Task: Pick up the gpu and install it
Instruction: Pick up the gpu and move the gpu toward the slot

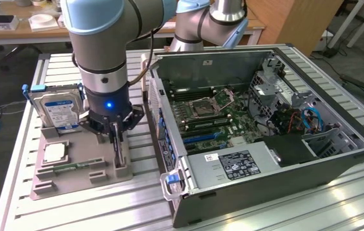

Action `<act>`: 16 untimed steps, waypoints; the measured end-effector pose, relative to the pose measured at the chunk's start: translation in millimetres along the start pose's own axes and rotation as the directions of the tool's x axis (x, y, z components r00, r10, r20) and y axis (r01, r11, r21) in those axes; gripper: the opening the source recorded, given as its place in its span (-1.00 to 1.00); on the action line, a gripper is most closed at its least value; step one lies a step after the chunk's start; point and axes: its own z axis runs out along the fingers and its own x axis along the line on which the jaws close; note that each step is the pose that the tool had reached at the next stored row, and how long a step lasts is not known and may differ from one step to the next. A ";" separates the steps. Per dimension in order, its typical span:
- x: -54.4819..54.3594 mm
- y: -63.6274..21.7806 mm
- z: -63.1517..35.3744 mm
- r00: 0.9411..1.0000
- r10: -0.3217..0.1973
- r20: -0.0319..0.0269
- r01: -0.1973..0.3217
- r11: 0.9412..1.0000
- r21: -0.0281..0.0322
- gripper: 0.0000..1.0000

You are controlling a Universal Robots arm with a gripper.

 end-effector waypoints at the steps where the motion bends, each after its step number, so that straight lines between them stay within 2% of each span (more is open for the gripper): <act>1: 0.0 0.0 -1.6 1.000 0.000 0.000 0.000 1.000 0.000 -0.48; 16: 0.2 0.8 -19.7 1.000 0.000 0.000 0.000 1.000 0.000 -0.48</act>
